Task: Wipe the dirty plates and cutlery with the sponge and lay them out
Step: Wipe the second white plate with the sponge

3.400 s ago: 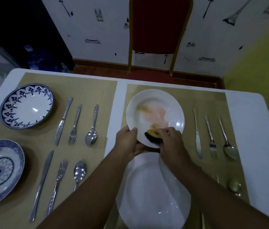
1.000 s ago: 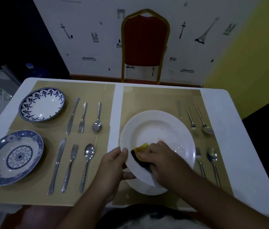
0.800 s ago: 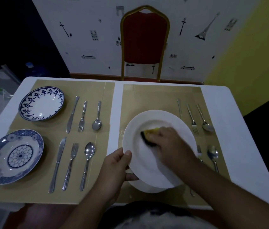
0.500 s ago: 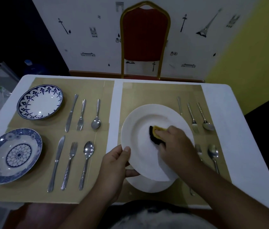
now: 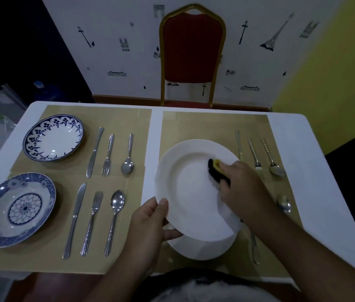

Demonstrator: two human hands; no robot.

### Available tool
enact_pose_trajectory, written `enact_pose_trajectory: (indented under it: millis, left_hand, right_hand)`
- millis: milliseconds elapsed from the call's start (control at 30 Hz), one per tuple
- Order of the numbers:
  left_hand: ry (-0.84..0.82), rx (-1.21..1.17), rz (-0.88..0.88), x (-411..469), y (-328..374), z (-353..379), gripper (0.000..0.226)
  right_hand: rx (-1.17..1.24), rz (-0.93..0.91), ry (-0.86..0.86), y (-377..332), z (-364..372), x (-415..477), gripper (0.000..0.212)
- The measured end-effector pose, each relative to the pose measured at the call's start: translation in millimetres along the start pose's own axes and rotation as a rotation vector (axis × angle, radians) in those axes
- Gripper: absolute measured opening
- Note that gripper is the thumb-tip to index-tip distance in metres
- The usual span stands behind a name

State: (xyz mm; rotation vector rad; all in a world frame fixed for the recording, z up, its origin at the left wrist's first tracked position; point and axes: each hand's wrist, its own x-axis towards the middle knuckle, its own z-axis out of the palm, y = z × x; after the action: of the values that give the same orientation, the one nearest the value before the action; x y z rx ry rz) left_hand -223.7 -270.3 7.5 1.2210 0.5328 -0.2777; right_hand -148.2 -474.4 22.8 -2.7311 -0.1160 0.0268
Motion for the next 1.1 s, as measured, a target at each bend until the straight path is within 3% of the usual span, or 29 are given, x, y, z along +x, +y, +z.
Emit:
enact_pose_trajectory:
  millis: [167,333,433,633,800,1100]
  left_hand:
    - [-0.084,0.069,0.004,-10.1,-4.9,13.6,0.028]
    - [-0.114,0.06,-0.001,-6.1,-1.1,10.7,0.028]
    - [-0.1,0.084,0.001,-7.1,-2.3,3.6,0.028]
    - [-0.115,0.125,0.009,-12.6,-1.8,4.2,0.028]
    - [-0.172,0.145,0.017,-0.5,10.5,4.4,0.028]
    - [-0.098,0.091,0.003,5.6,12.9,-13.2,0.032]
  right_hand:
    - [0.219,0.07,0.147,-17.0,4.1,15.3,0.043]
    - [0.336,-0.273,-0.073,-52.0,22.6,-6.1,0.049]
    - [0.318,-0.373,-0.134,-48.9,22.8,-7.9,0.048]
    - [0.24,-0.061,0.116,-21.6,10.2,27.5,0.046]
    - [0.351,-0.353,-0.095,-50.9,20.5,1.1,0.051]
    - [0.147,-0.511,-0.358,-32.0,24.9,-23.8,0.052]
